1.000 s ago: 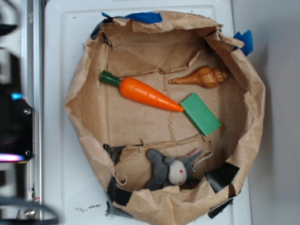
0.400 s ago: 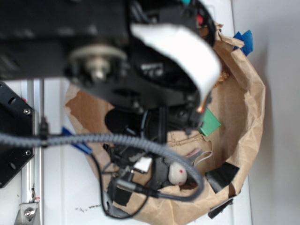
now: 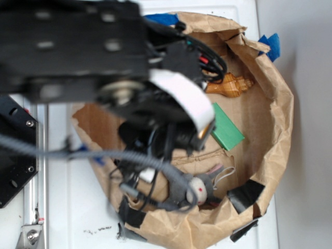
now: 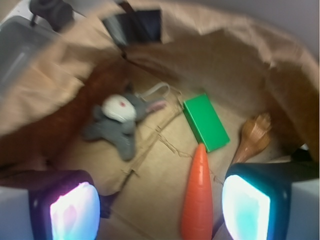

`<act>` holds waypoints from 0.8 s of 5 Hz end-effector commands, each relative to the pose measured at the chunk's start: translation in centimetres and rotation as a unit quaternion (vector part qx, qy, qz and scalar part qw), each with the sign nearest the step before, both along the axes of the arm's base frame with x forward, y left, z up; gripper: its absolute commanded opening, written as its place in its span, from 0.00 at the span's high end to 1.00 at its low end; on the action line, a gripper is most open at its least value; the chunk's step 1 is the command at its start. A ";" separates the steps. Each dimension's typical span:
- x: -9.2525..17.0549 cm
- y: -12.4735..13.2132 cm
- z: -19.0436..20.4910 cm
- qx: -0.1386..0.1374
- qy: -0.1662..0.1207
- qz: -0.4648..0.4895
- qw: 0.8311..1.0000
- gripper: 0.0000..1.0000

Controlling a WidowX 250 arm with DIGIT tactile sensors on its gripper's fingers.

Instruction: Grab the green block.

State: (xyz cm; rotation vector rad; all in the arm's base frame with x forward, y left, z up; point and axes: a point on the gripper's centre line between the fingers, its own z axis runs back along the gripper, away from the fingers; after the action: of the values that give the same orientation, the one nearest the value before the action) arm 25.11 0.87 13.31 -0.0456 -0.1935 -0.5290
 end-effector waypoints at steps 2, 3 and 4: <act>4.6 0.1 -3.0 -0.007 0.013 -0.012 1.000 0.00; 5.3 -1.7 -4.1 0.008 0.010 -0.051 0.999 0.00; 5.7 -2.6 -4.7 0.012 0.010 -0.076 0.997 0.00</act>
State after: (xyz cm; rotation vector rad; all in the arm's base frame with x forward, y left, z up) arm 30.21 -0.37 7.09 -0.0623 -0.1127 -0.6578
